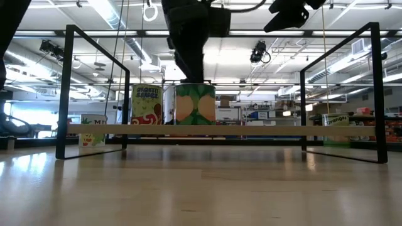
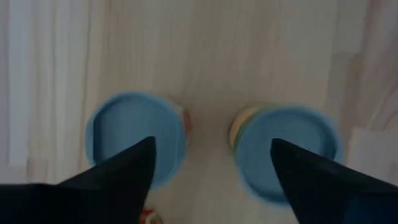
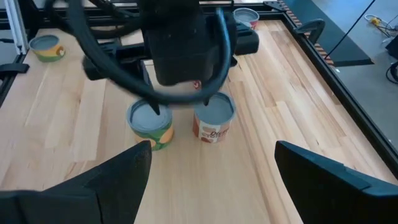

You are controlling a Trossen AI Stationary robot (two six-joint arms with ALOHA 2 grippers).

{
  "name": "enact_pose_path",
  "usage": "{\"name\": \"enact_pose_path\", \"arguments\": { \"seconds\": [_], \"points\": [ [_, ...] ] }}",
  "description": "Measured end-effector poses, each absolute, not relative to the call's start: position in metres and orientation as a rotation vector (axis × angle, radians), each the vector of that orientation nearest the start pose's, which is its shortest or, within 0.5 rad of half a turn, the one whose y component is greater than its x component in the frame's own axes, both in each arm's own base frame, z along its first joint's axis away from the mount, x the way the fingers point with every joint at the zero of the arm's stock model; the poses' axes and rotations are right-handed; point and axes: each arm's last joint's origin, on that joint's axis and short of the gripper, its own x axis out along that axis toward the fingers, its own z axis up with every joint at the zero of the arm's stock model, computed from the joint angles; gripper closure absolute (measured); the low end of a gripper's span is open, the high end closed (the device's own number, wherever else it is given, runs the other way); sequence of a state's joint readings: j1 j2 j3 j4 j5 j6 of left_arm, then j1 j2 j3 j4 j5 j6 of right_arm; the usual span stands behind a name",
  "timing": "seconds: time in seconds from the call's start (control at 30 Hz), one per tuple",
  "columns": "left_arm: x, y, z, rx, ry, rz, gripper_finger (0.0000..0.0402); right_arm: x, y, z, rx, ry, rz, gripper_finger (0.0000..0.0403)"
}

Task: Pick and place cans onto a shelf
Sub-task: Adjust the dark green can and the red can on the shelf

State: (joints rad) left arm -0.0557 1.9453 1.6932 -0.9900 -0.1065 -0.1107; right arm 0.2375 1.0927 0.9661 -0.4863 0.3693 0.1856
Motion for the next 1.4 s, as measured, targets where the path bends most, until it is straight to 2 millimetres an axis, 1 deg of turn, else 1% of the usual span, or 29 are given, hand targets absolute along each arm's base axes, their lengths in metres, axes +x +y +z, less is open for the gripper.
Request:
{"name": "enact_pose_path", "arguments": {
  "seconds": [0.07, 0.17, 0.4, 0.47, 0.63, 0.83, 1.0, 1.4],
  "points": [
    [0.401, -0.016, 0.255, 0.005, 1.226, 0.087, 0.0053, 0.223, 0.043, 0.312, -0.001, 0.572, -0.182, 0.0054],
    [0.401, -0.014, 0.253, 0.008, 1.239, 0.061, 0.0049, 0.223, 0.043, 0.312, 0.0, 0.572, -0.182, 0.0054],
    [0.404, -0.007, 0.244, -0.005, 1.276, 0.046, 0.0064, 0.222, 0.043, 0.312, 0.0, 0.575, -0.181, 0.0054],
    [0.405, -0.007, 0.237, -0.001, 1.304, 0.038, 0.007, 0.222, 0.043, 0.312, 0.002, 0.576, -0.18, 0.0054],
    [0.408, -0.007, 0.232, 0.012, 1.312, 0.029, 0.0088, 0.222, 0.043, 0.311, 0.001, 0.58, -0.179, 0.0054],
    [0.403, -0.004, 0.232, 0.023, 1.354, 0.039, 0.0114, 0.222, 0.043, 0.311, 0.002, 0.585, -0.178, 0.0054],
    [0.4, -0.004, 0.232, 0.026, 1.386, 0.044, 0.0128, 0.222, 0.043, 0.311, 0.009, 0.586, -0.181, 0.0054],
    [0.397, 0.005, 0.232, -0.013, 1.409, 0.093, 0.0131, 0.222, 0.043, 0.311, 0.015, 0.587, -0.183, 0.0054]
  ]
}}
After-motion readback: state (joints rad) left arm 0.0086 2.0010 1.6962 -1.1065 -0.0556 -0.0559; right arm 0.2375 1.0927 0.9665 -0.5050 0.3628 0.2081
